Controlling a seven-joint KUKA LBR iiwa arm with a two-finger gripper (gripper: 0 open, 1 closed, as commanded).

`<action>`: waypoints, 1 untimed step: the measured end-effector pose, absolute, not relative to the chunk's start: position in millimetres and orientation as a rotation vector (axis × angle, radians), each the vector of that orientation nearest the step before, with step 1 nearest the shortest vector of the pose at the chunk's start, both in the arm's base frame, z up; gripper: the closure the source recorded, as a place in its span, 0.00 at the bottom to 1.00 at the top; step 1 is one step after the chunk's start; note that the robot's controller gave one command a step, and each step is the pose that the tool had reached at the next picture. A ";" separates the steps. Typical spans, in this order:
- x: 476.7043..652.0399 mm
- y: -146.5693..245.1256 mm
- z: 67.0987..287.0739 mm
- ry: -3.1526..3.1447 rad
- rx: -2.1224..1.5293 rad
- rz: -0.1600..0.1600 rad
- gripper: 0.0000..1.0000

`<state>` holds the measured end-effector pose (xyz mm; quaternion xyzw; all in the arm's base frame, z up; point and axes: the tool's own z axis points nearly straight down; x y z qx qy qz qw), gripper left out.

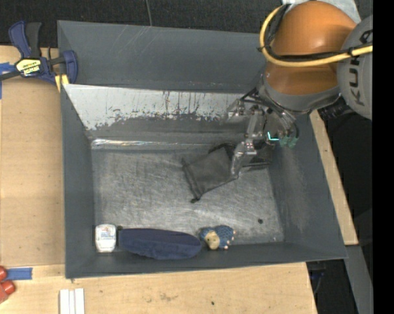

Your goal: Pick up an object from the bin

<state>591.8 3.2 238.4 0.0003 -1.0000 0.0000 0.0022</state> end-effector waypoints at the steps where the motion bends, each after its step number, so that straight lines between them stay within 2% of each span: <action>1: 621.0 -0.1 100.6 -3.129 0.246 0.000 0.00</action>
Offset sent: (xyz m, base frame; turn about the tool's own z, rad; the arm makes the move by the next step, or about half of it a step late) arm 0.0298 -0.0031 -0.1337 -0.1556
